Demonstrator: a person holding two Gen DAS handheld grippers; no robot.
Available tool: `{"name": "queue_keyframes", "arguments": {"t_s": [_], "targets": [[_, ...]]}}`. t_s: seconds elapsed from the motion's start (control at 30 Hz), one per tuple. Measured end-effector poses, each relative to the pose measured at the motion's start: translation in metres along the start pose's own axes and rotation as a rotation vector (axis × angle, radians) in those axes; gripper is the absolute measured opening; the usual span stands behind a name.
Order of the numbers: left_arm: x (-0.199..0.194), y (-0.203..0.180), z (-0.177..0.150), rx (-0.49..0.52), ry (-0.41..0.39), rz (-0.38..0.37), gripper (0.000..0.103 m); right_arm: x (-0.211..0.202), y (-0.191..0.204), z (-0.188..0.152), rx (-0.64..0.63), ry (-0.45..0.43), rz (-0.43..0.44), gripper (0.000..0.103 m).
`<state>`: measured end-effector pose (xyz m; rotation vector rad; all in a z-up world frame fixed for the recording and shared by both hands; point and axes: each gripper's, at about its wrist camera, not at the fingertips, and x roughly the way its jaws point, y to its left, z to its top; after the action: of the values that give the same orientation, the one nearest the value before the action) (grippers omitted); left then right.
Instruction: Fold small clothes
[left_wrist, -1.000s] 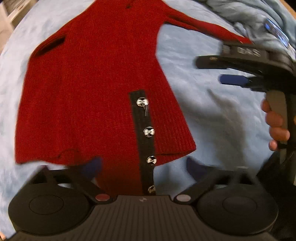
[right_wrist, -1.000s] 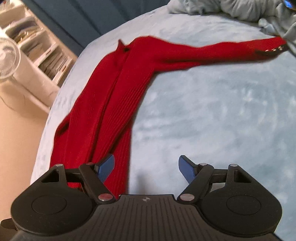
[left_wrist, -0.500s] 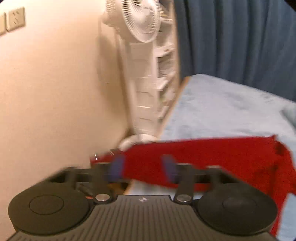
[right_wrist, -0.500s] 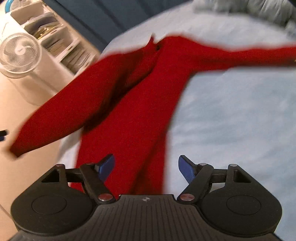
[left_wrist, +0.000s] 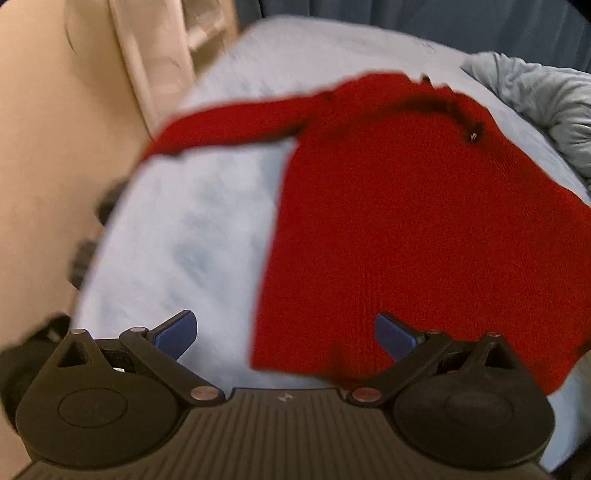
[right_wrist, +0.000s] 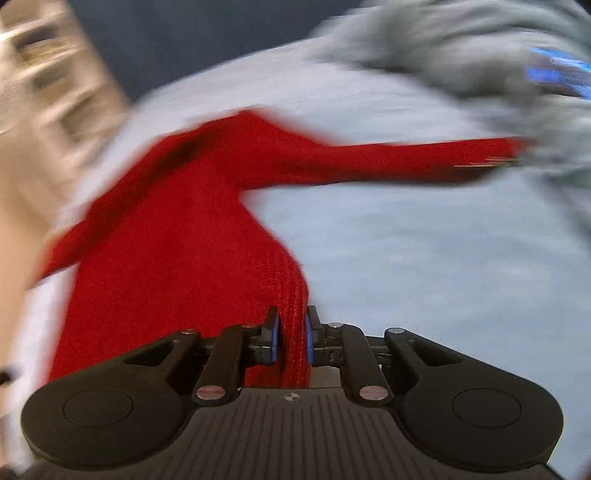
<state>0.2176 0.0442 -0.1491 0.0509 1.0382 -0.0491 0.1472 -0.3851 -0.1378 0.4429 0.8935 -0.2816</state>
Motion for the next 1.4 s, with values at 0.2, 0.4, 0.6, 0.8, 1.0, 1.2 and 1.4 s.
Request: {"name": "queue_keyframes", "arguments": {"t_s": [0.2, 0.4, 0.6, 0.8, 1.0, 1.2, 1.4], "targets": [[0.06, 0.01, 0.012, -0.16, 0.168, -0.008, 0.103, 0.035, -0.009, -0.004, 0.021, 0.04, -0.02, 0.007], [0.061, 0.021, 0.008, -0.091, 0.179, -0.029, 0.103, 0.013, -0.022, -0.024, 0.071, -0.02, -0.023, 0.054], [0.039, 0.004, -0.027, 0.149, 0.138, -0.041, 0.103, 0.015, -0.004, -0.072, -0.174, 0.06, -0.093, 0.066], [0.057, -0.011, -0.031, 0.198, 0.177, -0.02, 0.103, 0.052, 0.016, -0.081, -0.19, 0.071, -0.17, 0.074], [0.052, 0.001, 0.0, 0.127, 0.106, 0.028, 0.103, 0.044, 0.006, -0.054, -0.176, -0.088, -0.239, 0.077], [0.067, 0.019, 0.026, 0.001, 0.12, 0.05, 0.103, 0.052, -0.027, -0.018, 0.047, -0.118, -0.207, 0.076], [0.077, 0.017, 0.017, 0.034, 0.101, 0.119, 0.103, 0.046, -0.033, -0.035, 0.069, -0.107, -0.159, 0.076]]}}
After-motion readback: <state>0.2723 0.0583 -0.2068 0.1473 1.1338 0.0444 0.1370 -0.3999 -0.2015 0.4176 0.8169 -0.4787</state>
